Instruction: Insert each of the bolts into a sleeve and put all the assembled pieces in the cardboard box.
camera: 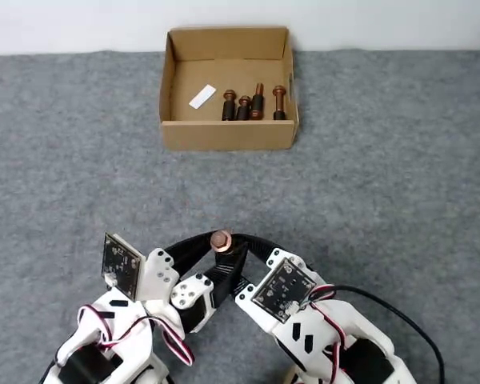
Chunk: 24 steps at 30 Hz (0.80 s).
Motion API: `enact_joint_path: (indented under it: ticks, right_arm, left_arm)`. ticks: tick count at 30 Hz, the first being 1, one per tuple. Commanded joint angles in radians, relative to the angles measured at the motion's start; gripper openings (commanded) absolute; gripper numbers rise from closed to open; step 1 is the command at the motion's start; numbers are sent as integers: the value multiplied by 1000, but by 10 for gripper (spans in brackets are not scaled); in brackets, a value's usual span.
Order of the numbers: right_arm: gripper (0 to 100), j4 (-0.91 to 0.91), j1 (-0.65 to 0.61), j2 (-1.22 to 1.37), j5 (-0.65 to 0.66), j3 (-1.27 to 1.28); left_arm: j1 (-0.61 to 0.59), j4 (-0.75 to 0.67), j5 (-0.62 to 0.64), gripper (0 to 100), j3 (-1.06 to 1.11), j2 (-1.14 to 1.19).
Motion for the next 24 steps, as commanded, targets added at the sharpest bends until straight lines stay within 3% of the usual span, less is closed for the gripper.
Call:
enact_joint_path:
  ticks: [1,12,24]
  right_arm:
    - [8,-47,10,-8,12,-58]
    - [8,-51,10,-8,12,-40]
    - [8,-47,15,-8,9,-18]
  left_arm:
    - [-77,25,-91,134,-35,8]
    - [-118,29,-118,201,-41,8]
    - [-126,26,-117,198,-176,5]
